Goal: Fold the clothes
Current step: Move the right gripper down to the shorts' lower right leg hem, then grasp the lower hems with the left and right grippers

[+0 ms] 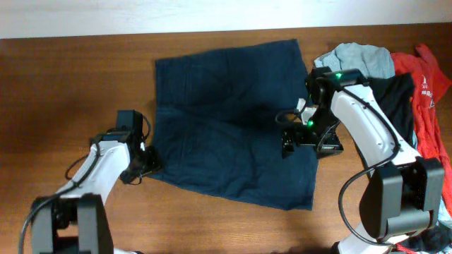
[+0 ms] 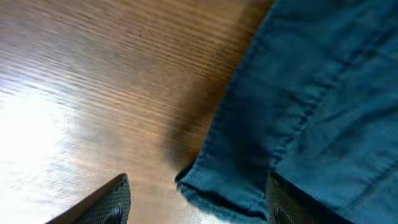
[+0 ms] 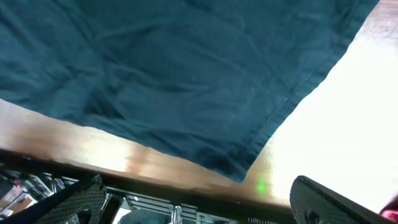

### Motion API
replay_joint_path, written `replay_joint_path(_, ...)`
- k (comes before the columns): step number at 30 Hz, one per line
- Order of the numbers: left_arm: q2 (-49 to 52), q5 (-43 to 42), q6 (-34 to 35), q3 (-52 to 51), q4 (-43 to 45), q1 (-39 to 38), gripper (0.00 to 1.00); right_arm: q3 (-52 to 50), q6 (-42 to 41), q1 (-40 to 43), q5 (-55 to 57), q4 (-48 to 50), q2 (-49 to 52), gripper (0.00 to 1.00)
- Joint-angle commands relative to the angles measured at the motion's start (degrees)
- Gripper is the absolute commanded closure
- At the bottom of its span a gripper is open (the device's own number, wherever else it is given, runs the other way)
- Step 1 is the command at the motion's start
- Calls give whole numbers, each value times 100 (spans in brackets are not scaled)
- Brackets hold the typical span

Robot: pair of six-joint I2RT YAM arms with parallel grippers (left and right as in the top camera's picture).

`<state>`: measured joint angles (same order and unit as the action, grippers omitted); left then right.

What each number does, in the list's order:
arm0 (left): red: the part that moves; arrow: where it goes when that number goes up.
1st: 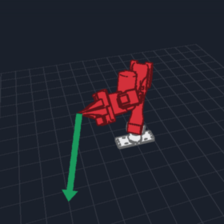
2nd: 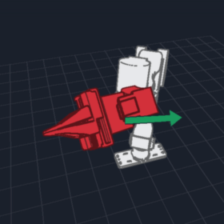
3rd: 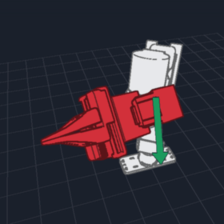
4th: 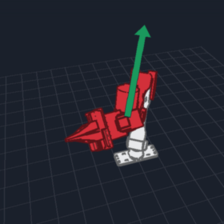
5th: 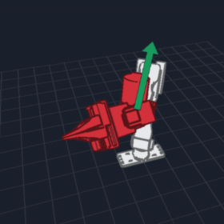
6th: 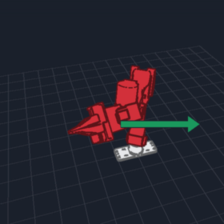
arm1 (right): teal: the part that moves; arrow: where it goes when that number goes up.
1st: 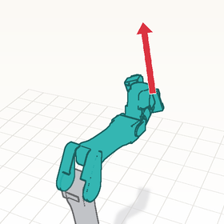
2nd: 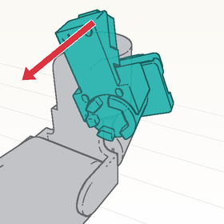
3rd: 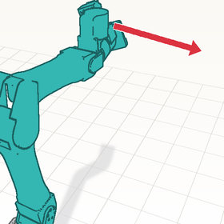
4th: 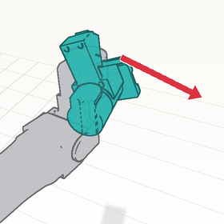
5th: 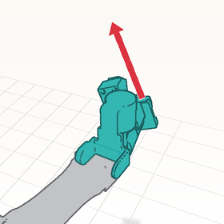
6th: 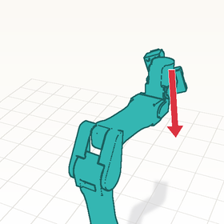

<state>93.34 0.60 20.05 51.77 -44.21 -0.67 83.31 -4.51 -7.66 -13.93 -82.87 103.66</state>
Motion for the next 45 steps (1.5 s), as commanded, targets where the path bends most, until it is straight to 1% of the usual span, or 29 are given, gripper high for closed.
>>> replay_joint_path(1, 463, -70, 140, -157, 227, 22, 31, -50, -17, -37, 85, -24, -289, 1)
replay_joint_path(2, 553, -68, 138, -164, 275, 22, 32, -50, -17, -37, 87, -37, -343, 1)
replay_joint_path(3, 629, -68, 136, -164, 317, 22, 36, -50, -17, -37, 85, -48, -391, 1)
replay_joint_path(4, 748, -68, 136, -164, 385, 22, 43, -50, -17, -37, 63, -76, -461, 1)
replay_joint_path(5, 813, -68, 136, -164, 424, 22, 51, -50, -20, -37, 48, -116, -527, 1)
replay_joint_path(8, 892, -63, 133, -164, 463, 22, 88, -55, -39, -37, 46, -262, -675, 1)
replay_joint_path(10, 872, -63, 133, -164, 461, 22, 99, -68, -39, -37, 44, -354, -743, 0)
replay_joint_path(15, 774, -63, 131, -142, 433, 59, 99, -407, -85, -37, -81, -374, -848, 0)
replay_joint_path(19, 723, -63, 107, -140, 400, 63, 99, -874, -195, -37, -81, -317, -848, 0)
replay_joint_path(23, 723, -61, 87, -140, 365, 63, 94, -1749, -455, -37, -140, 127, -848, 1)
replay_joint_path(26, 723, -61, 87, -140, 363, 63, 92, -2441, -505, -37, -575, 531, -848, 0)
replay_joint_path(31, 723, -61, 87, -140, 372, 63, 89, -3438, -992, -37, -715, 1397, -848, 2)
replay_joint_path(34, 723, -61, 87, -140, 372, 63, 88, -3751, -1257, -37, -984, 1858, -848, 5)
replay_joint_path(36, 723, -63, 87, -140, 369, 63, 88, -3941, -1561, -37, -986, 2124, -850, 5)
replay_joint_path(40, 723, -63, 90, -140, 372, 63, 88, -4183, -1856, -35, -970, 2555, -850, 5)
replay_joint_path(42, 723, -63, 90, -140, 372, 63, 87, -4192, -1856, -35, -942, 2765, -850, 15)
replay_joint_path(43, 723, -63, 90, -140, 372, 63, 84, -4192, -1882, -35, -942, 2822, -850, 18)
replay_joint_path(44, 723, -63, 87, -140, 372, 63, 84, -4192, -1917, -31, -942, 2896, -850, 24)
replay_joint_path(45, 723, -63, 87, -140, 372, 63, 83, -4192, -1917, -31, -942, 2949, -848, 34)
